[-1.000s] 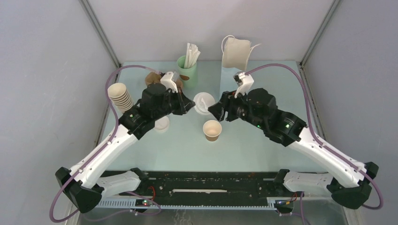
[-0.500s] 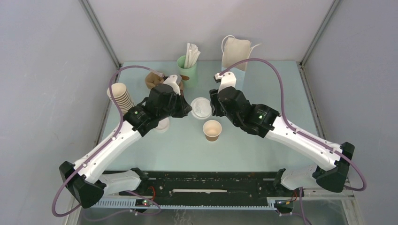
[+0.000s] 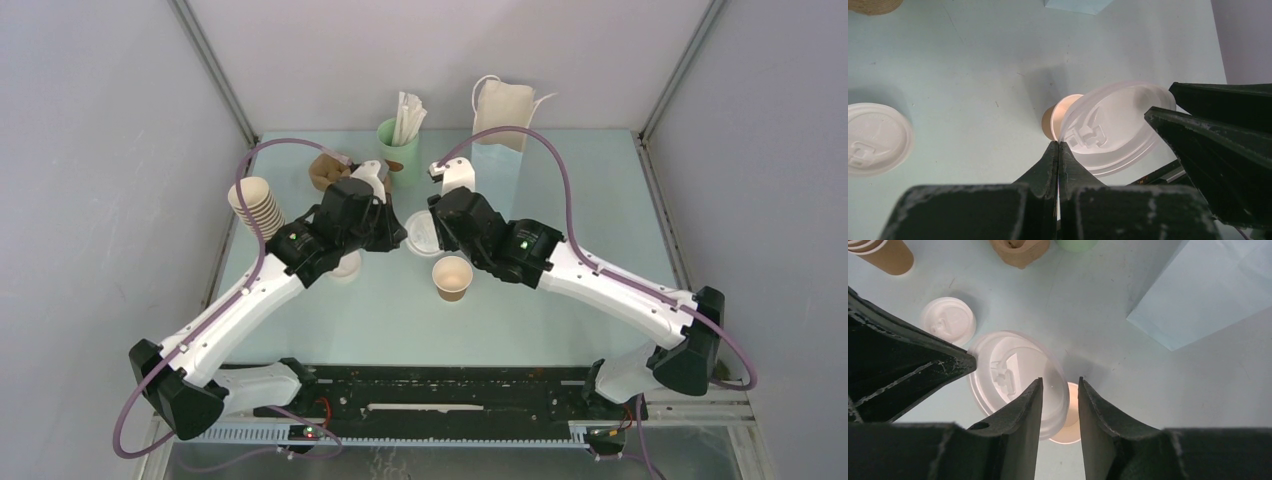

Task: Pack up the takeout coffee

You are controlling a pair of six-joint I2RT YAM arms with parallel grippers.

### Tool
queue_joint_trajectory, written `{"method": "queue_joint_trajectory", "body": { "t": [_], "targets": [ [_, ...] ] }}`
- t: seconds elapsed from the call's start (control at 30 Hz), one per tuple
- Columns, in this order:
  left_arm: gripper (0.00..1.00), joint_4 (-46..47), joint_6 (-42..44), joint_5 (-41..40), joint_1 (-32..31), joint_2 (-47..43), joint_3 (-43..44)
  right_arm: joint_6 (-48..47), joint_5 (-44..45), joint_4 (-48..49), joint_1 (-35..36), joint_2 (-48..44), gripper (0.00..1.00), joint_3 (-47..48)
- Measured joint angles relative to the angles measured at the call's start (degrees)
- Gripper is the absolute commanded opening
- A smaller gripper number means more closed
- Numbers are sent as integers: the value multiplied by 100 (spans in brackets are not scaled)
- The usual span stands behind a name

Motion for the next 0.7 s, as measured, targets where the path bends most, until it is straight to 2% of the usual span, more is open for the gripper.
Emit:
{"method": "queue_joint_trajectory", "body": {
  "t": [0.17, 0.37, 0.57, 0.7],
  "targets": [
    [0, -72, 0, -15, 0, 0, 0, -66, 70, 0, 7, 79, 24, 0],
    [0, -136, -2, -13, 0, 0, 0, -98, 85, 9, 7, 81, 23, 0],
    [0, -184, 0, -13, 0, 0, 7, -122, 79, 33, 7, 157, 16, 0],
    [0, -247, 0, -13, 0, 0, 20, -149, 37, 50, -9, 223, 0, 0]
  ]
}}
